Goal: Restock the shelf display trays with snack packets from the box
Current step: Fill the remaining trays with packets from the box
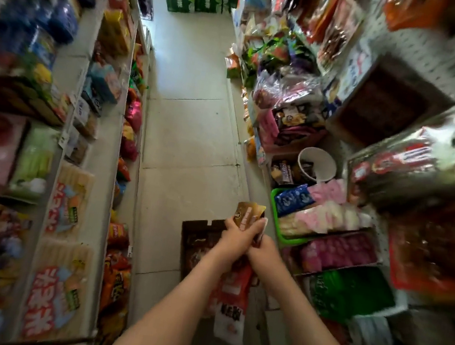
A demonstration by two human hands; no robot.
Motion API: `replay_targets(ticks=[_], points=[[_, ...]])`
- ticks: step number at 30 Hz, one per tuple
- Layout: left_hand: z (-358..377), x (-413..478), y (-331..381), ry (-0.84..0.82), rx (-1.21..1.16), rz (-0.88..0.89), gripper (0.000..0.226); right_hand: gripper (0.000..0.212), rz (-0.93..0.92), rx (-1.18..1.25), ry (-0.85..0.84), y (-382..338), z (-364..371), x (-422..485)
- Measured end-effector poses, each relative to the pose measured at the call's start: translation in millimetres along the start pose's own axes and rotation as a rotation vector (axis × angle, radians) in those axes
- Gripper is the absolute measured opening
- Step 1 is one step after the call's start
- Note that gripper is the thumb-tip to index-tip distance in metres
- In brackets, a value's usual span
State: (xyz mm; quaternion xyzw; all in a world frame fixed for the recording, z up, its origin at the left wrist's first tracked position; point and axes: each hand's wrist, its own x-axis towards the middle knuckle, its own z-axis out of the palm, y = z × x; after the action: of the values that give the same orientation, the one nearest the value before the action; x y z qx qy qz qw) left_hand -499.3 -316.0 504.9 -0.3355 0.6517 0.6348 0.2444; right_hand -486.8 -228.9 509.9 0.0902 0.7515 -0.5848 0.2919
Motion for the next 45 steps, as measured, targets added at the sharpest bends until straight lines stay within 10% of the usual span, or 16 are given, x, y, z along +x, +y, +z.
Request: replay_targets(ticks=[4,15,28,37,42,45], points=[[13.9,-57.1,20.3,-0.187,-0.023,0.018,0.072,0.019,-0.074,0.026,0.057,-31.7,-30.6,-62.1],[89.8,-118.8,34.4,-0.508,0.052,-0.044,0.083,0.033,0.012,0.206,0.382,-33.5,-88.5,-164.2],[122.8,-176.4,39.0,-0.721,0.027,-0.081,0.032,0.018,-0.02,0.826,0.87,-3.8,-159.2,-216.0],[123.9,-204.6,32.6,-0.709,0.25,0.02,0.014,0.021,0.004,0.803,1.088,5.2,-146.8,-230.0],[134.7,-228.0,15.9,-0.811,0.297,0.051,0.072,0.047,-0.165,0.802,0.778,-18.0,-118.9,-239.7],[131.7,-233.5,15.7,-0.817,0.157,0.053,0.058,0.053,-0.204,0.851,0.625,-16.4,-116.7,-239.5]])
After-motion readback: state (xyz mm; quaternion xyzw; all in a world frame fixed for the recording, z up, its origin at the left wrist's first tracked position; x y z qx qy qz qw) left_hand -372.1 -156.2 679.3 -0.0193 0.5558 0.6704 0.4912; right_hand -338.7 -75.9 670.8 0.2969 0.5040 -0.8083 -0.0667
